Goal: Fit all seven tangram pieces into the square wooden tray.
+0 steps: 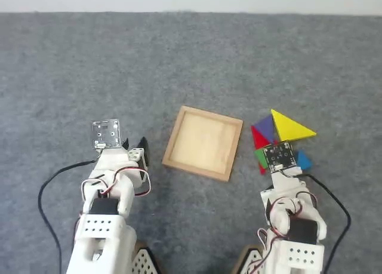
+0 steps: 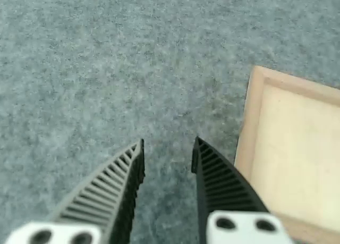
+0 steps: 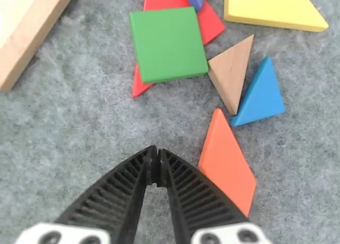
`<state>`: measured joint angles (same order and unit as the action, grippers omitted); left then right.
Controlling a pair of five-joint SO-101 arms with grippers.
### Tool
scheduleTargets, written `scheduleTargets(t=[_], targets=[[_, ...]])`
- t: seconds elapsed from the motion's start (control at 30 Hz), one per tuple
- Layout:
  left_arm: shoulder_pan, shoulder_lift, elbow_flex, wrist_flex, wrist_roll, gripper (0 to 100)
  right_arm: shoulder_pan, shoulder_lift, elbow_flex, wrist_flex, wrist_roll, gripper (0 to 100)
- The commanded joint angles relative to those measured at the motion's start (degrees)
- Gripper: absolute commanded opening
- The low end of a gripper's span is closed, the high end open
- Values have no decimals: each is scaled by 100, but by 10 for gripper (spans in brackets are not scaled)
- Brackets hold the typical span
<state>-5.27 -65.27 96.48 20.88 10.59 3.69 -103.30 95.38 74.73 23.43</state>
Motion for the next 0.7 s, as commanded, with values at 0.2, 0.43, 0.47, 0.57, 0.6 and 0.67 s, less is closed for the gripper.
scheduleTargets(t=[0.2,0.43,0.47,0.57,0.6,0.67], targets=[[-35,-79,-66,26,70,145,444,-66,-53,-1349,396,9],[-35,-79,-66,26,62,145,1253,-4,-1354,-1657,1345,45],[-35,-79,-66,26,62,145,1253,4,-1574,-1525,1345,63],[-35,-79,-66,26,62,145,1244,312,-2145,-1349,1345,81],[-35,-79,-66,26,62,145,1244,567,-2312,-1376,1327,78],[-35,-79,-66,26,62,145,1156,1341,-2743,-1393,1160,76]])
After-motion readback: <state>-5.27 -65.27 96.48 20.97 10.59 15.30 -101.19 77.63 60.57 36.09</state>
